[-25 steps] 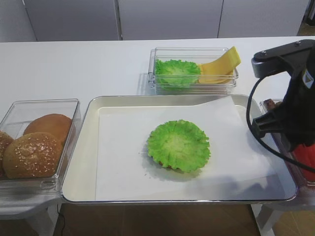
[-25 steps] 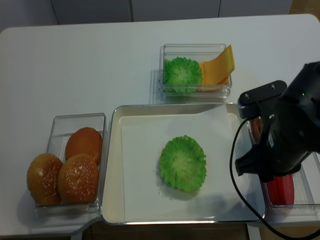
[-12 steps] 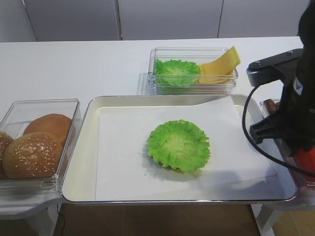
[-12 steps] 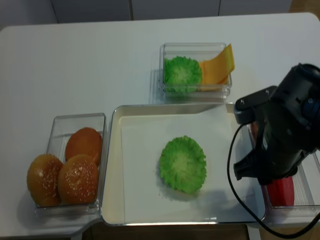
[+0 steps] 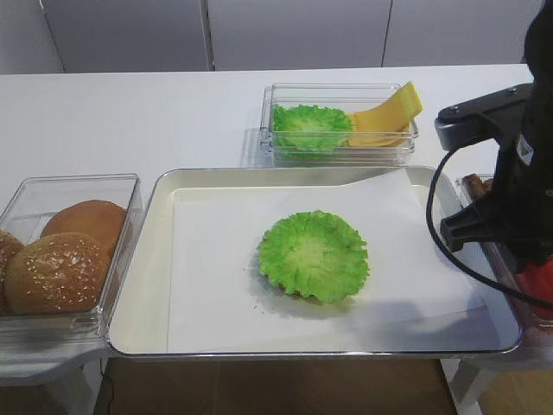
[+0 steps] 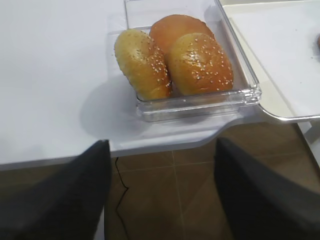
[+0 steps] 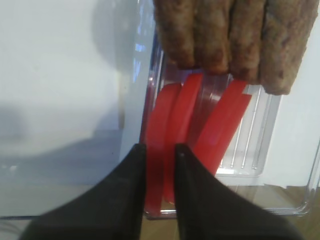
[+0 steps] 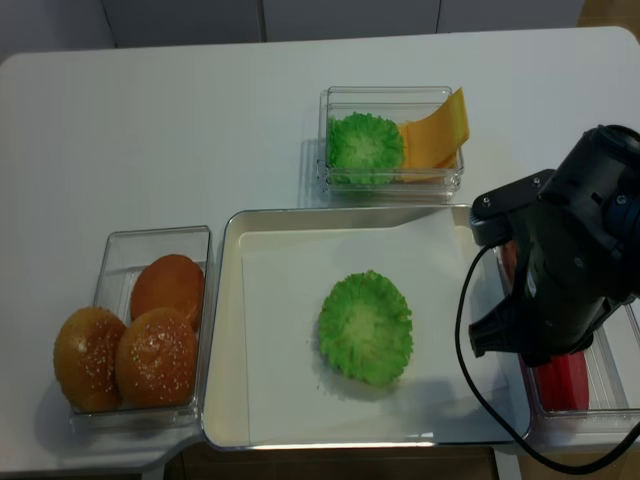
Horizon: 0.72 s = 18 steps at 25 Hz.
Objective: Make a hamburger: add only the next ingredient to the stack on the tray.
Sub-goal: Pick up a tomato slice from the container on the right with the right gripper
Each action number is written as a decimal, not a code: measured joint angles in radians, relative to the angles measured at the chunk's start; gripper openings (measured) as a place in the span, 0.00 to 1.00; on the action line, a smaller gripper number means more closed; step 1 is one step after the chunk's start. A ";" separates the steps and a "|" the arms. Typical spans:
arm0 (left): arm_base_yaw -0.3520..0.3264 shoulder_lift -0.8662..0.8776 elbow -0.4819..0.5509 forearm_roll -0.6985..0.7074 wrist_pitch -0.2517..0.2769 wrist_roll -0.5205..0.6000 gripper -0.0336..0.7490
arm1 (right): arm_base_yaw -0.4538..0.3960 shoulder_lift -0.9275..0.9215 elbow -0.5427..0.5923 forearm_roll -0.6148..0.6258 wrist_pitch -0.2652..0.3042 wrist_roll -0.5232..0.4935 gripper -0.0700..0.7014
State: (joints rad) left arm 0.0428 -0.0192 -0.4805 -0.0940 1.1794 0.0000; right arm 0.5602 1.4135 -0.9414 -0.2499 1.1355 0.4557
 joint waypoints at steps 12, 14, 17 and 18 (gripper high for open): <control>0.000 0.000 0.000 0.000 0.000 0.000 0.65 | 0.000 -0.009 0.000 -0.006 0.004 0.000 0.23; 0.000 0.000 0.000 0.000 0.000 0.000 0.65 | 0.000 -0.012 0.000 -0.006 0.007 0.000 0.21; 0.000 0.000 0.000 0.000 0.000 0.000 0.65 | 0.000 -0.019 0.000 -0.006 0.008 0.000 0.18; 0.000 0.000 0.000 0.000 0.000 0.000 0.65 | 0.000 -0.020 0.000 -0.006 0.008 0.000 0.18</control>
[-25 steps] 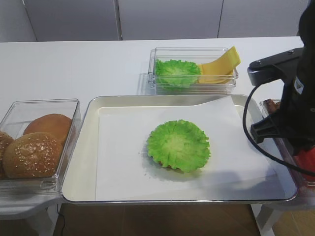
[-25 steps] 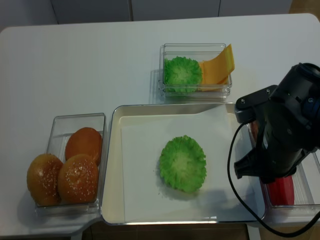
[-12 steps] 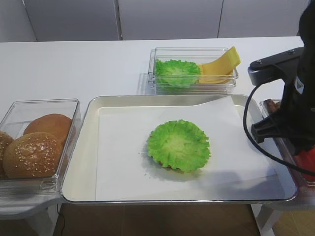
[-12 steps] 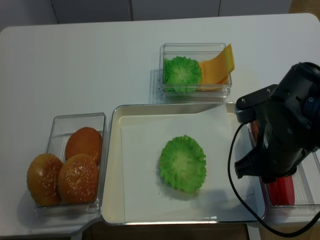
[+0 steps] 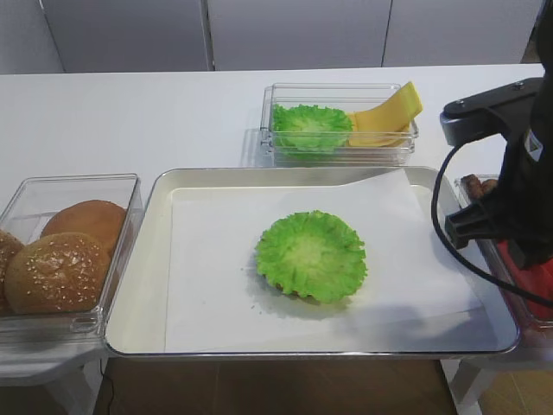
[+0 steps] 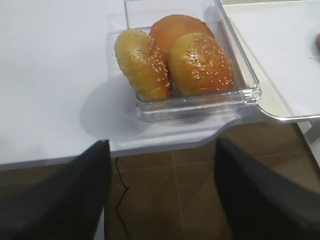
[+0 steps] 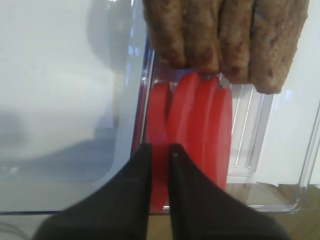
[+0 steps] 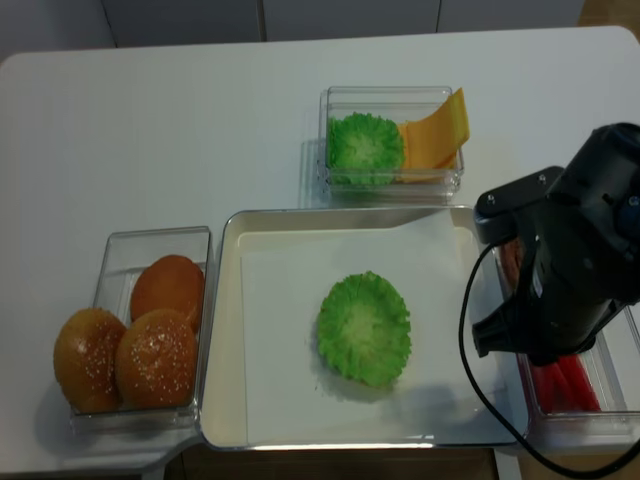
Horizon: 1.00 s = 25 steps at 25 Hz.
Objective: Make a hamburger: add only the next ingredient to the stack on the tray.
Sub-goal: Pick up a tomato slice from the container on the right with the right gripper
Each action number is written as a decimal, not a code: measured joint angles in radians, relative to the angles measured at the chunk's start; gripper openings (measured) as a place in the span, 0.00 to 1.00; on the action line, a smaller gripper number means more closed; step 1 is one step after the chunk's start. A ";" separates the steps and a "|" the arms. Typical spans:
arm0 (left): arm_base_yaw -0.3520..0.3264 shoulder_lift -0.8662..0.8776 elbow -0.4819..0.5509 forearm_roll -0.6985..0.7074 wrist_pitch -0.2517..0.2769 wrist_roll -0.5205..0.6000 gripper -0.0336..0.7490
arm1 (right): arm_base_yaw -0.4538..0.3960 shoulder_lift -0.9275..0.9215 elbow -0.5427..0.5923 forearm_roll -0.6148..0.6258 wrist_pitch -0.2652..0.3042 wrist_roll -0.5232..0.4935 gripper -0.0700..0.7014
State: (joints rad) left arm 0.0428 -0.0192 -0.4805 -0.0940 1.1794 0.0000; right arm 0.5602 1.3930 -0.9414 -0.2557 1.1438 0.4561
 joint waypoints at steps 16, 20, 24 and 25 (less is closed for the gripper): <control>0.000 0.000 0.000 0.000 0.000 0.000 0.65 | 0.000 -0.055 0.000 0.007 0.000 0.004 0.16; 0.000 0.000 0.000 0.000 0.000 0.000 0.65 | 0.000 -0.075 0.000 0.007 0.000 0.004 0.16; 0.000 0.000 0.000 0.000 0.000 0.000 0.65 | 0.000 -0.106 0.000 0.007 0.005 0.004 0.16; 0.000 0.000 0.000 0.000 0.000 0.000 0.65 | 0.000 -0.110 0.000 0.007 0.009 0.004 0.16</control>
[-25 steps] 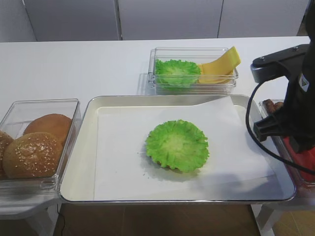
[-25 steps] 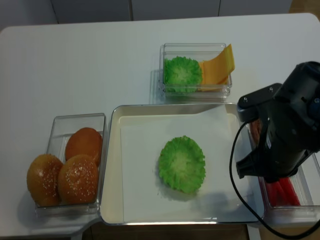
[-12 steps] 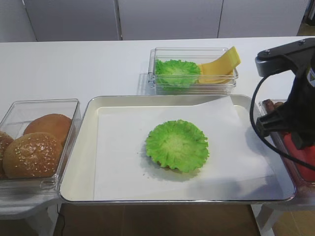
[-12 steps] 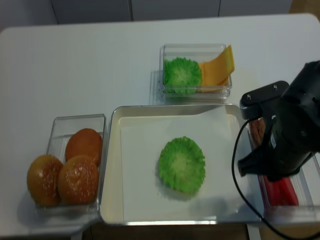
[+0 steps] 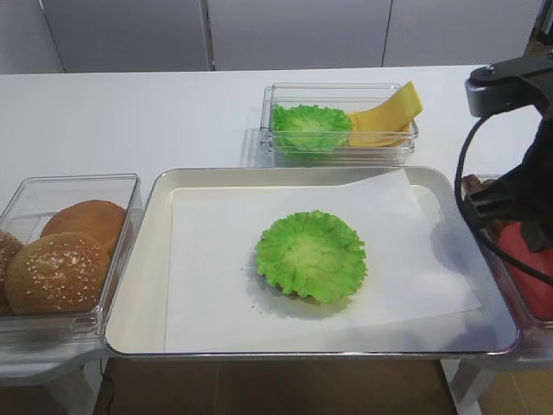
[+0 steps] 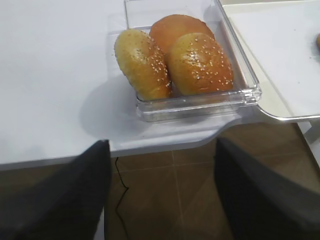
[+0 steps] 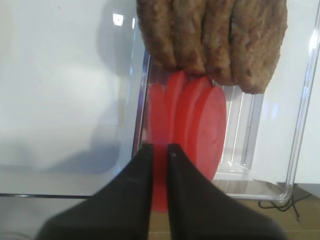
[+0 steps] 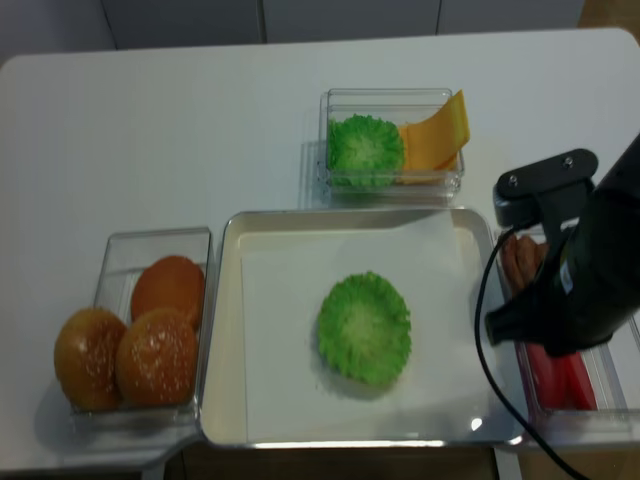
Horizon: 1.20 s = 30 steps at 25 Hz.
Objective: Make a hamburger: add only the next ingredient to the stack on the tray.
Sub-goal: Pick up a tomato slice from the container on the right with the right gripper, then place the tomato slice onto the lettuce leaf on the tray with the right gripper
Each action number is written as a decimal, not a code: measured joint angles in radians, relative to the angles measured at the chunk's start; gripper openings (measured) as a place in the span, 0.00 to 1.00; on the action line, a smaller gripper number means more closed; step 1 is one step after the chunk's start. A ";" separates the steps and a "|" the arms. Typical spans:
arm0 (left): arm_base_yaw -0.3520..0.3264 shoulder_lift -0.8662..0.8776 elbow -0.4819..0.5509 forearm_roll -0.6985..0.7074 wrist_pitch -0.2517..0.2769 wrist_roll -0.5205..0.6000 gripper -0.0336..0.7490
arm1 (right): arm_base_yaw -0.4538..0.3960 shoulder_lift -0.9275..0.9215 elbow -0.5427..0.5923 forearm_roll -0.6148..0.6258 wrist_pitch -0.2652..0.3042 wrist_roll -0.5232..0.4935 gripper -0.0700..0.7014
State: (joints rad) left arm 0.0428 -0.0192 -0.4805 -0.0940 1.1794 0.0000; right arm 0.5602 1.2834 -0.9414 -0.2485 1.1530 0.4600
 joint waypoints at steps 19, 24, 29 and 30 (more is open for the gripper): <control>0.000 0.000 0.000 0.000 0.000 0.000 0.65 | 0.000 -0.050 -0.124 0.019 0.036 -0.021 0.15; 0.000 0.000 0.000 0.000 0.000 0.000 0.65 | 0.000 -0.050 -0.167 0.035 0.040 -0.042 0.15; 0.000 0.000 0.000 0.000 0.000 0.000 0.65 | 0.000 -0.050 -0.199 0.049 0.036 -0.060 0.15; 0.000 0.000 0.000 0.000 0.000 0.000 0.65 | 0.000 -0.050 -0.207 0.052 0.036 -0.065 0.15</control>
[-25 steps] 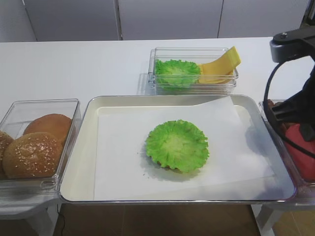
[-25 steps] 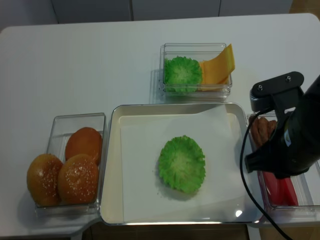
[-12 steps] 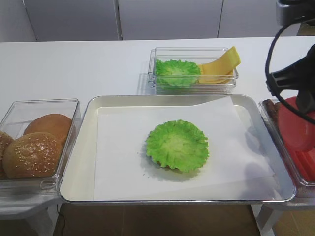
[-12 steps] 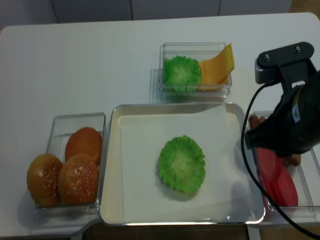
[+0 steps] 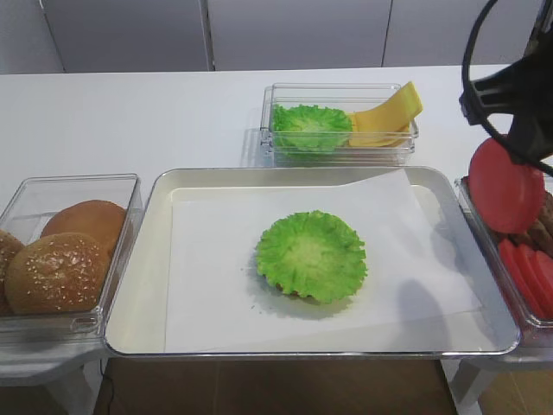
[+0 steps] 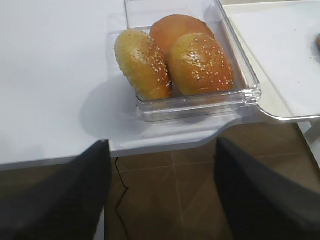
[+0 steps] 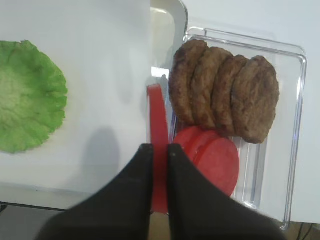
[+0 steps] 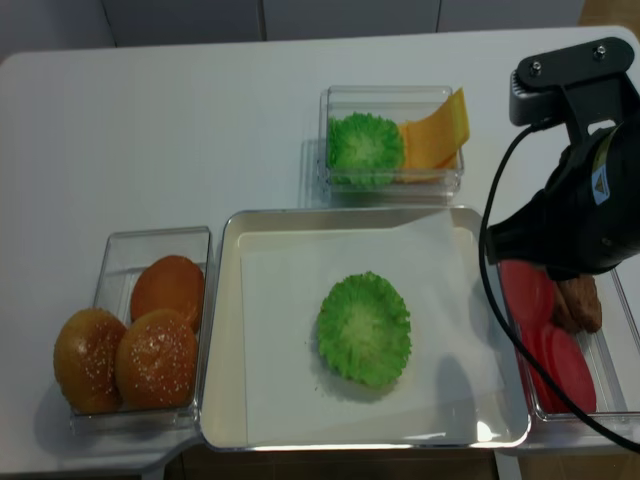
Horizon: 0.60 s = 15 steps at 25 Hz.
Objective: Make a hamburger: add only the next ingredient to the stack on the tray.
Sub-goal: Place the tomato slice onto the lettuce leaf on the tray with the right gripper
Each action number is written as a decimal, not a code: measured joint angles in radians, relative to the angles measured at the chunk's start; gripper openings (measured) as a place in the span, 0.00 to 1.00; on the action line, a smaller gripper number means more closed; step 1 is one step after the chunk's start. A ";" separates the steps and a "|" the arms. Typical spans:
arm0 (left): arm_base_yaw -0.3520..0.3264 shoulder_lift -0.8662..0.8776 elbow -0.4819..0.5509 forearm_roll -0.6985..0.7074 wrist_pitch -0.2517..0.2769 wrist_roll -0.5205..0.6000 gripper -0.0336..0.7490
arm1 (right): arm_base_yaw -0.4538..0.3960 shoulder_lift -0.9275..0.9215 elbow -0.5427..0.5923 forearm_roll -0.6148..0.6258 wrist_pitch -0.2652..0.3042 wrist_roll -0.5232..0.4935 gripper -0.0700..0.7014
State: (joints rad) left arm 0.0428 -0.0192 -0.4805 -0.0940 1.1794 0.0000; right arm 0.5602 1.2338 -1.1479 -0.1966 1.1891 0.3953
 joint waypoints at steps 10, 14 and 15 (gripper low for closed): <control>0.000 0.000 0.000 0.000 0.000 0.000 0.65 | 0.031 0.082 -0.071 0.036 -0.020 -0.043 0.15; 0.000 0.000 0.000 0.000 0.000 0.000 0.65 | 0.098 0.130 -0.079 0.037 -0.057 -0.045 0.15; 0.000 0.000 0.000 0.000 0.000 0.000 0.65 | 0.113 0.145 -0.081 0.037 -0.063 -0.045 0.15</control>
State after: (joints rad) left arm 0.0428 -0.0192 -0.4805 -0.0940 1.1794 0.0000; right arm 0.6735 1.3787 -1.2285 -0.1595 1.1259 0.3504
